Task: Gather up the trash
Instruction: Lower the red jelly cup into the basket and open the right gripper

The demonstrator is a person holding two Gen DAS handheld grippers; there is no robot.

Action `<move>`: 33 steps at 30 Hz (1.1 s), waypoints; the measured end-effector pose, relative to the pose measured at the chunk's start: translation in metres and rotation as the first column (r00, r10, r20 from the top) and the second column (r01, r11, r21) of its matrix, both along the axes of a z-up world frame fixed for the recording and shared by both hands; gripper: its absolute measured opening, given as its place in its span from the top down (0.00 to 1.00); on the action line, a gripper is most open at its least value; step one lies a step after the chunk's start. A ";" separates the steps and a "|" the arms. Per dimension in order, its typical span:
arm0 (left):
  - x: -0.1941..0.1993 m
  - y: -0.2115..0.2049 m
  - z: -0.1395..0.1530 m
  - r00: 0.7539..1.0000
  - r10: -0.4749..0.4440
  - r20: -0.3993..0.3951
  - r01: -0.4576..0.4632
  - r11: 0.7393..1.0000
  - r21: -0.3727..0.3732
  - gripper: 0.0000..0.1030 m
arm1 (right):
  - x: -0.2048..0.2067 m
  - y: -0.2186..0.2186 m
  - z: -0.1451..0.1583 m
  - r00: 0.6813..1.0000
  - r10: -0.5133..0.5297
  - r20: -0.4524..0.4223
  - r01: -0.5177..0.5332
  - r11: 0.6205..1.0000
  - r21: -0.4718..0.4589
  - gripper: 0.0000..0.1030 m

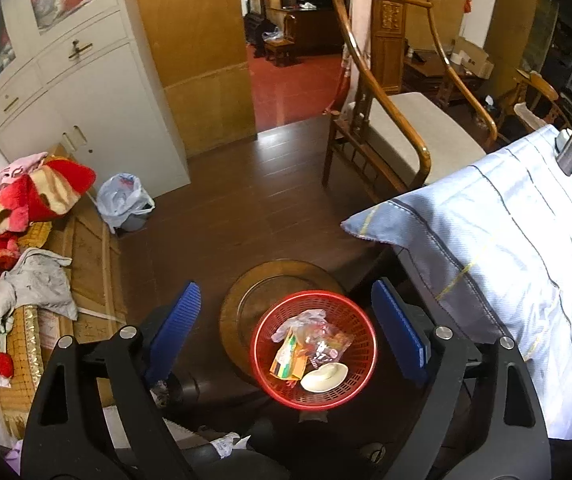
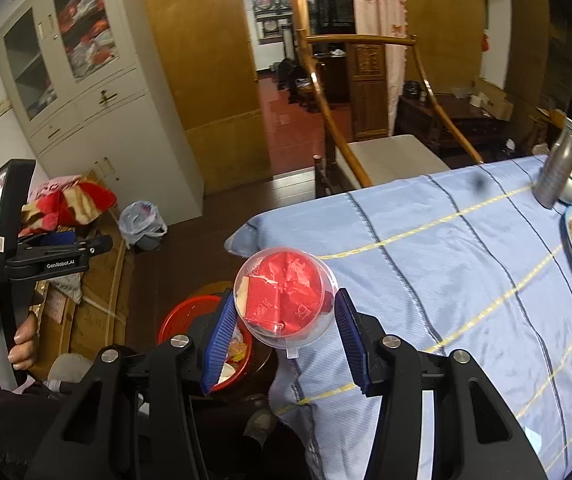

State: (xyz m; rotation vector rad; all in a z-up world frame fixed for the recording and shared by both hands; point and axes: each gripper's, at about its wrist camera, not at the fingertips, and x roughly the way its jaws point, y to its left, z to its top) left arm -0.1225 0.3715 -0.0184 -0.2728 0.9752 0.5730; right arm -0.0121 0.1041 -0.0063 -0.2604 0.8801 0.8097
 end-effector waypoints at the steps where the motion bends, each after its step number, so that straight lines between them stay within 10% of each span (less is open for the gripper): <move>1: -0.002 0.001 0.000 1.000 0.005 -0.002 -0.005 1.000 0.001 0.17 | 0.000 0.003 -0.001 1.000 0.010 -0.003 -0.010 1.000 0.000 0.52; 33: -0.091 0.075 -0.040 0.963 0.247 -0.107 -0.254 0.966 -0.054 0.13 | -0.048 0.170 -0.049 0.928 0.348 -0.129 -0.357 0.933 -0.051 0.51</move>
